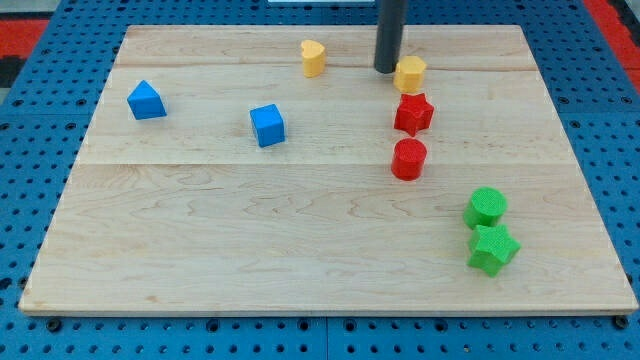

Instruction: Move the yellow heart to the top of the red star

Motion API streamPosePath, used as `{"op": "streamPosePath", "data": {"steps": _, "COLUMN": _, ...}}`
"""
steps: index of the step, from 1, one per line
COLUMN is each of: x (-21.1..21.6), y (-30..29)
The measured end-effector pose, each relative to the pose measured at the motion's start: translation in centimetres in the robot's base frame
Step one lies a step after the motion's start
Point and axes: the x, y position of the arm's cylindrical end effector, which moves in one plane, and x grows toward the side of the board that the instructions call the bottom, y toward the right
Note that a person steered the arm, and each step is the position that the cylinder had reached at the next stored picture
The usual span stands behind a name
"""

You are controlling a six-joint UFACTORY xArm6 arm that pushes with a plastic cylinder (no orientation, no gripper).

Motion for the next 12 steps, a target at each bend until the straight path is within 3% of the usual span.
{"op": "streamPosePath", "data": {"steps": 1, "x": -0.3, "y": -4.6}}
{"op": "streamPosePath", "data": {"steps": 2, "x": 4.6, "y": -7.4}}
{"op": "streamPosePath", "data": {"steps": 3, "x": 2.0, "y": -12.6}}
{"op": "streamPosePath", "data": {"steps": 4, "x": -2.8, "y": -12.5}}
{"op": "streamPosePath", "data": {"steps": 5, "x": -3.3, "y": -8.0}}
{"op": "streamPosePath", "data": {"steps": 6, "x": -4.7, "y": -17.5}}
{"op": "streamPosePath", "data": {"steps": 7, "x": -5.4, "y": -11.0}}
{"op": "streamPosePath", "data": {"steps": 8, "x": -5.4, "y": -0.7}}
{"op": "streamPosePath", "data": {"steps": 9, "x": -6.2, "y": -6.7}}
{"op": "streamPosePath", "data": {"steps": 10, "x": -8.5, "y": -6.8}}
{"op": "streamPosePath", "data": {"steps": 12, "x": -8.6, "y": 2.8}}
